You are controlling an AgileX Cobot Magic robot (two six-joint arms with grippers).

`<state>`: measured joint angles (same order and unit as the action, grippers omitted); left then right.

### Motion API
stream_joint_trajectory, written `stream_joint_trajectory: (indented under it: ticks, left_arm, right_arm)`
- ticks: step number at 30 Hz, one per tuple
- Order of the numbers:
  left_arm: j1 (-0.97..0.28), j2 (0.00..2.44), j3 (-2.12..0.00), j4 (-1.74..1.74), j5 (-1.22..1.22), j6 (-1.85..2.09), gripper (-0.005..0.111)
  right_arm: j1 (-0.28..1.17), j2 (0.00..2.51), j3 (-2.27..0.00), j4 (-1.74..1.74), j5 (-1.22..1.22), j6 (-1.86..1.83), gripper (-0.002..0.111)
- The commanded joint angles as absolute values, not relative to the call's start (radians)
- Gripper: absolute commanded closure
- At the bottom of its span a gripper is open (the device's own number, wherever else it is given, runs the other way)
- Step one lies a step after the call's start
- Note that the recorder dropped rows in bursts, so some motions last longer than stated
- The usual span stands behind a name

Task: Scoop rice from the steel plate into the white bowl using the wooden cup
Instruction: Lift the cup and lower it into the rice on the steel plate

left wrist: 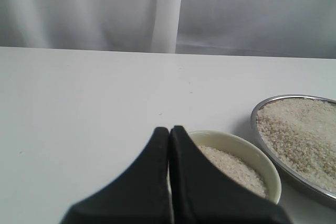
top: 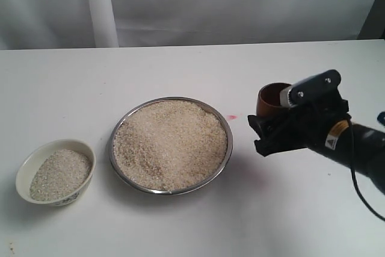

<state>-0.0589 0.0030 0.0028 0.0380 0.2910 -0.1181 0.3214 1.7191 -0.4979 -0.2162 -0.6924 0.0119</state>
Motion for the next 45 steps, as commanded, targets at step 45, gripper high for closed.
stream_joint_trajectory:
  ticks: [45]
  left_arm:
    - [-0.063, 0.0, 0.0, 0.033, 0.285, -0.124, 0.107]
  right_arm:
    - [0.795, 2.169, -1.468, -1.256, 0.881, -0.406, 0.108]
